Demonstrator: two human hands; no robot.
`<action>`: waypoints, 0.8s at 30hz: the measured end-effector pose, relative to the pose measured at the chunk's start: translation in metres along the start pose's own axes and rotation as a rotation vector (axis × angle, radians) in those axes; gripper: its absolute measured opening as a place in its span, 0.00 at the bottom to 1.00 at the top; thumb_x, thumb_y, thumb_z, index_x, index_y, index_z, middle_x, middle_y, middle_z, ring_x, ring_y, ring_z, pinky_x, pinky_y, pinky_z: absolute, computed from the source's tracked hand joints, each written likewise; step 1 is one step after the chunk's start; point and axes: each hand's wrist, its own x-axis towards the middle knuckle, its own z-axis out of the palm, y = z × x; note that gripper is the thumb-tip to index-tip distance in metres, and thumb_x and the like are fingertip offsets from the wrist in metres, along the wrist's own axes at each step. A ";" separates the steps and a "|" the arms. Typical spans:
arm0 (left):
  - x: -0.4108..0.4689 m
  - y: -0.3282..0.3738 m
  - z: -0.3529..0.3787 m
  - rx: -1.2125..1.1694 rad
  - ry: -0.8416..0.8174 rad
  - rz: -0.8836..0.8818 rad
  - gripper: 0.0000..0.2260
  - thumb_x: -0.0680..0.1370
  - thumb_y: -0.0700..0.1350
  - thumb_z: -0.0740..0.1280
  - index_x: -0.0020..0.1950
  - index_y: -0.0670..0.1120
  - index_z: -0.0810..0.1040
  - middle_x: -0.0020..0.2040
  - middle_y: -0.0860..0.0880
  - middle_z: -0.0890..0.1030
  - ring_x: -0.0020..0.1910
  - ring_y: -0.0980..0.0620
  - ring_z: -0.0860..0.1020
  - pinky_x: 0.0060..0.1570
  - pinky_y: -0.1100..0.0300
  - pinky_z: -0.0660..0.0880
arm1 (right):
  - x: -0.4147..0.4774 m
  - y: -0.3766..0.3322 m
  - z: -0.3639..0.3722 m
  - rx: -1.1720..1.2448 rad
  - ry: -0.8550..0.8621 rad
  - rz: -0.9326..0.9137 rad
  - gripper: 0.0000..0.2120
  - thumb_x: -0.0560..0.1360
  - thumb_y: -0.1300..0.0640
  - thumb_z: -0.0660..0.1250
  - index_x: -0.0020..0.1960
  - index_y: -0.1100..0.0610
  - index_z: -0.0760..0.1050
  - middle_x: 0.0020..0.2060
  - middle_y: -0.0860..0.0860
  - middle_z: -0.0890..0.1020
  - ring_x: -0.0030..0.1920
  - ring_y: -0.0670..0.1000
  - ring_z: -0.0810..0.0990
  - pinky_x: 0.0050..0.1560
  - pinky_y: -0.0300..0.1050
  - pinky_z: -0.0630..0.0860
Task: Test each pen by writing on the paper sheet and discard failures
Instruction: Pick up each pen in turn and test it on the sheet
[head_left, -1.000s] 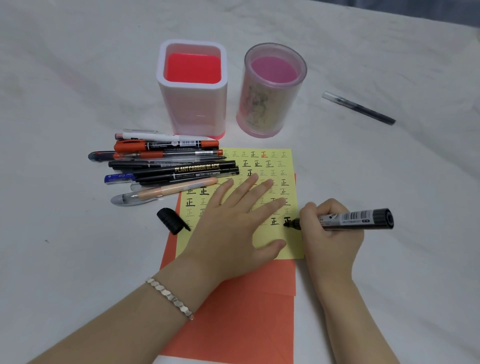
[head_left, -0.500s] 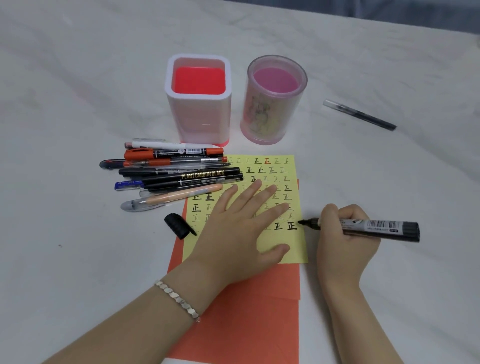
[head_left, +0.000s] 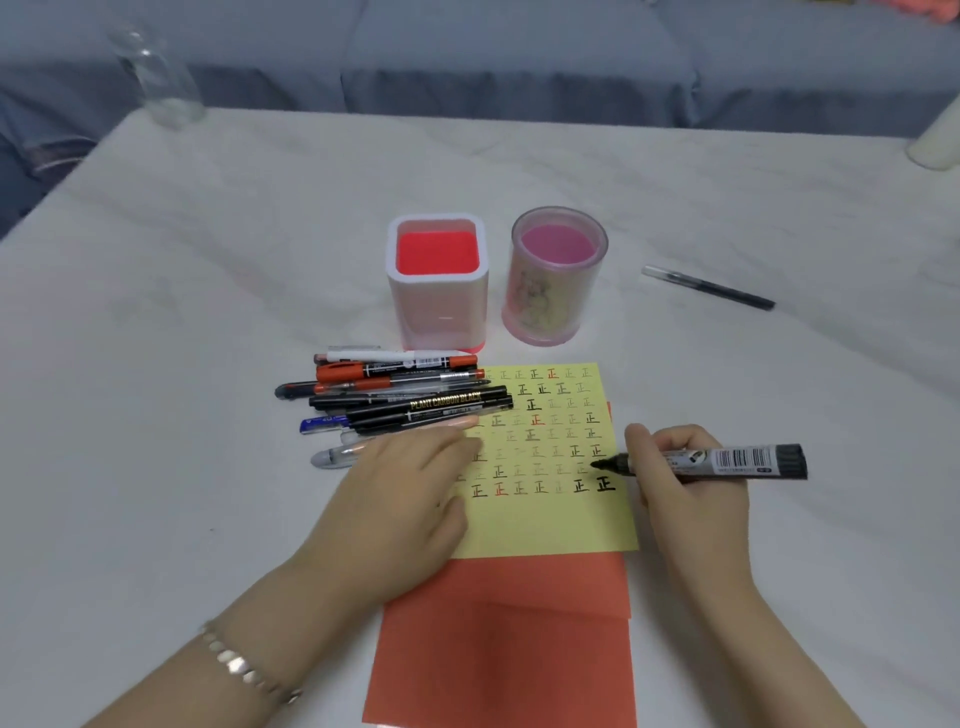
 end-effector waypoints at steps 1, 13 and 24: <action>-0.006 -0.007 -0.004 0.022 -0.001 -0.002 0.19 0.71 0.46 0.57 0.59 0.46 0.77 0.57 0.51 0.78 0.55 0.50 0.75 0.54 0.57 0.68 | 0.001 0.001 0.000 -0.030 -0.017 -0.008 0.10 0.74 0.63 0.66 0.37 0.62 0.67 0.16 0.43 0.70 0.18 0.40 0.67 0.22 0.32 0.65; -0.025 -0.006 -0.007 -0.187 0.149 -0.177 0.08 0.77 0.48 0.59 0.51 0.53 0.76 0.46 0.60 0.75 0.48 0.60 0.70 0.48 0.70 0.64 | -0.008 -0.001 0.001 -0.161 -0.239 -0.125 0.08 0.70 0.61 0.71 0.36 0.59 0.73 0.23 0.45 0.78 0.26 0.40 0.74 0.30 0.29 0.69; -0.007 0.053 -0.032 -0.780 0.249 -0.348 0.13 0.73 0.40 0.69 0.45 0.60 0.75 0.44 0.62 0.76 0.45 0.64 0.74 0.41 0.75 0.67 | -0.022 -0.023 -0.003 0.148 -0.423 -0.019 0.33 0.55 0.26 0.67 0.41 0.53 0.84 0.33 0.60 0.84 0.35 0.55 0.83 0.37 0.39 0.78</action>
